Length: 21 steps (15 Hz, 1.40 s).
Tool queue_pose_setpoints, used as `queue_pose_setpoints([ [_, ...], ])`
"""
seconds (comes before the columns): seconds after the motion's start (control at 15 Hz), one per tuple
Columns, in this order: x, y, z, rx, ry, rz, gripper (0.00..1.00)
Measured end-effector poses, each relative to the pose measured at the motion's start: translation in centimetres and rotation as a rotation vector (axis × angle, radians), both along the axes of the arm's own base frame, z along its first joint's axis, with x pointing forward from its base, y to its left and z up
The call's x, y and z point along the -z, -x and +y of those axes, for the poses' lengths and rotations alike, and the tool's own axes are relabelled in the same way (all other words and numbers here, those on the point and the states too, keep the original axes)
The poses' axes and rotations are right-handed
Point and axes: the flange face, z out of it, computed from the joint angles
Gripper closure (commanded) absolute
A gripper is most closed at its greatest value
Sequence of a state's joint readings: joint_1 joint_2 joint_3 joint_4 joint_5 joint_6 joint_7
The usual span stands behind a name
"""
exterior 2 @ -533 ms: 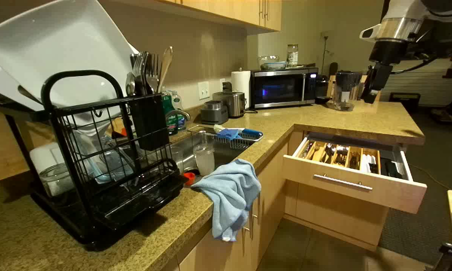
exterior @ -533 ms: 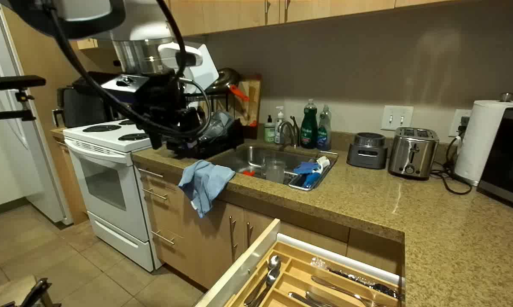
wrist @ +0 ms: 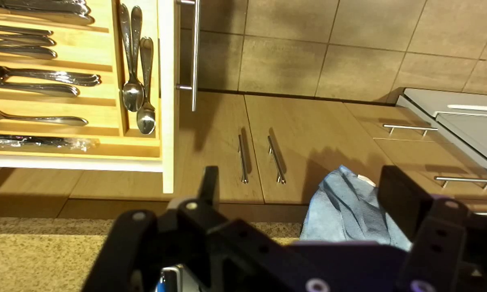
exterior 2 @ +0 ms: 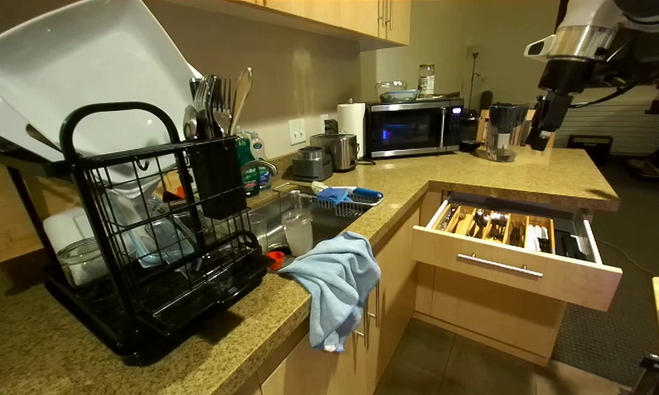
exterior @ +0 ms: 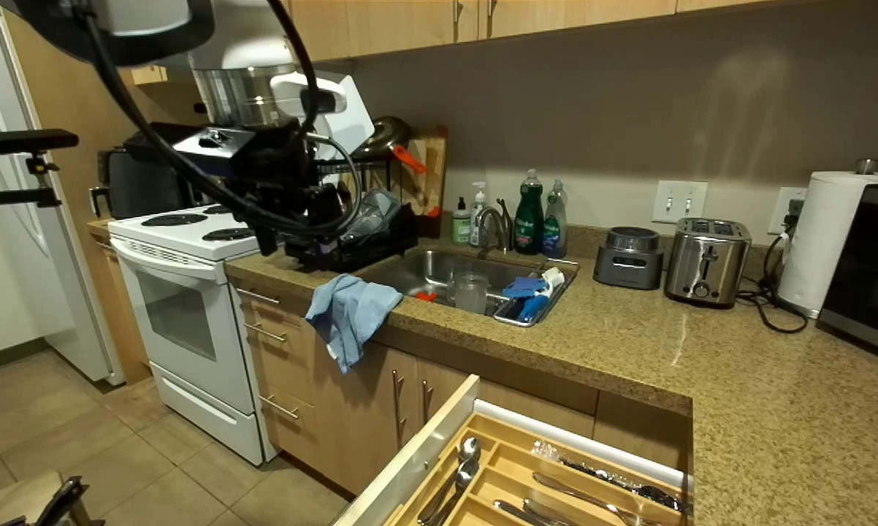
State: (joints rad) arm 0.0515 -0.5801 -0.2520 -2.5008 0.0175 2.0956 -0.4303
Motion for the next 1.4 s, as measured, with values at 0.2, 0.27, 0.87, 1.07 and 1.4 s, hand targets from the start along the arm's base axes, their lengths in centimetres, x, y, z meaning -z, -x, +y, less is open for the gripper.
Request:
queue_pose_setpoints([
  [0.2,0.0,0.0,0.0,0.000,0.000,0.000,0.00],
  [0.27,0.0,0.0,0.0,0.000,0.000,0.000,0.00],
  [0.87,0.0,0.0,0.1,-0.001,0.001,0.000,0.00],
  [1.07,-0.1,-0.8,1.0,-0.018,0.017,0.002,0.00],
  [1.4,0.9,-4.9,5.7,-0.065,0.073,0.007,0.00],
])
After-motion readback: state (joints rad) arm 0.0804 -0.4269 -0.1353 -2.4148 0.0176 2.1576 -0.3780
